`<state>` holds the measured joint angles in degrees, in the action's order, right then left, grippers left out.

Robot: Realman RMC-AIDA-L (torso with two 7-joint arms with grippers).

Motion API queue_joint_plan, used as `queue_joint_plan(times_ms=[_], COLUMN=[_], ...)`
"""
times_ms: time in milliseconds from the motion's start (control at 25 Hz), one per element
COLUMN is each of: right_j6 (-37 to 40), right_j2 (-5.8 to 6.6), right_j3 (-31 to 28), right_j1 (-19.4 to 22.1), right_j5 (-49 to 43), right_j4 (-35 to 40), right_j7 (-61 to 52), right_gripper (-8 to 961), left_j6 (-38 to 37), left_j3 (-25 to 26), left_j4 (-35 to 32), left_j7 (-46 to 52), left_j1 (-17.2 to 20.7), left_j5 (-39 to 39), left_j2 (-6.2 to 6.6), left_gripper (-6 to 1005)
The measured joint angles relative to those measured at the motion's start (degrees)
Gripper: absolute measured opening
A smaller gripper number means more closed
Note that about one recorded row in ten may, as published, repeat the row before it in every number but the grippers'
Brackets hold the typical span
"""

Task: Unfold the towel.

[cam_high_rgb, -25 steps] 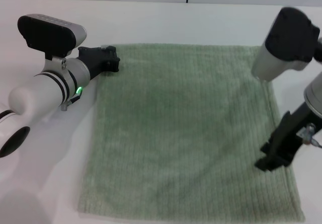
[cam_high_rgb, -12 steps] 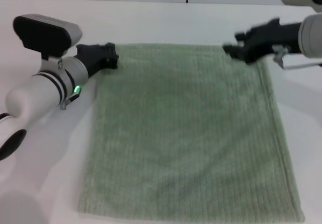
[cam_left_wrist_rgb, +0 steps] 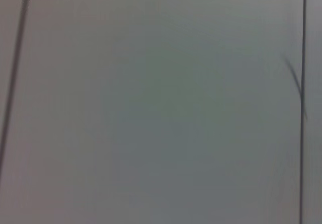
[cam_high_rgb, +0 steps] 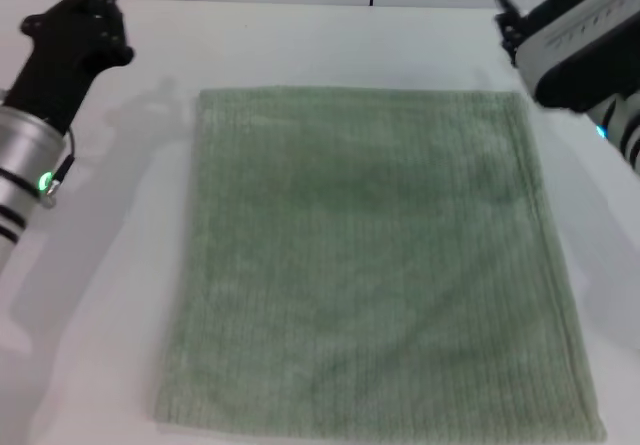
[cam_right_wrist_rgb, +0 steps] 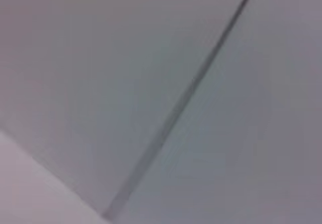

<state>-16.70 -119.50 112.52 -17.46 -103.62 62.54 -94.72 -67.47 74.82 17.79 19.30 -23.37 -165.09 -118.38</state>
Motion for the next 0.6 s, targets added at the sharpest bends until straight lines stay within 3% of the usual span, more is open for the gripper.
queue_joint_plan(times_ms=[80, 200, 320, 400, 480, 520, 560, 600], right_j6=[-13.06, -24.22, -29.63, -31.68, -32.78, -34.11, -34.11, -35.0], right_j2=[-0.07, -0.06, 0.01, 0.11, 0.26, 0.69, 0.69, 1.04], right_j3=[5.94, 9.94, 9.91, 9.72, 9.53, 8.16, 8.16, 6.26], right_j1=[0.26, 1.8, 3.43, 3.34, 3.06, 2.36, 2.36, 1.62], right_j5=[-4.96, -11.81, -16.68, -17.23, -17.46, -19.34, -19.34, -23.24], right_j4=[-3.81, -6.94, -9.27, -11.22, -12.58, -15.99, -15.99, -19.55], right_j7=[-5.17, -18.5, -33.04, -39.05, -43.33, -54.67, -54.67, -65.24], right_gripper=[355, 355, 356, 356, 477, 537, 537, 537], left_j6=[-0.92, 0.03, 1.39, 1.58, 1.98, 2.27, 2.27, 2.45], left_j3=[0.72, 1.65, 1.75, 1.77, 1.83, 1.87, 1.87, 2.02], left_j4=[0.03, -0.49, -0.61, -0.61, -0.63, -0.65, -0.65, -0.65], left_j7=[0.87, 2.02, 2.54, 2.54, 2.54, 2.55, 2.55, 2.54], left_j1=[0.9, 1.18, 1.17, 1.13, 1.04, 0.92, 0.92, 0.82], left_j5=[0.02, 0.02, -0.02, -0.02, 0.0, 0.02, 0.02, 0.03], left_j2=[0.09, 0.1, 0.22, 0.22, 0.23, 0.24, 0.24, 0.25], left_gripper=[12, 13, 13, 100, 187, 187, 187, 187])
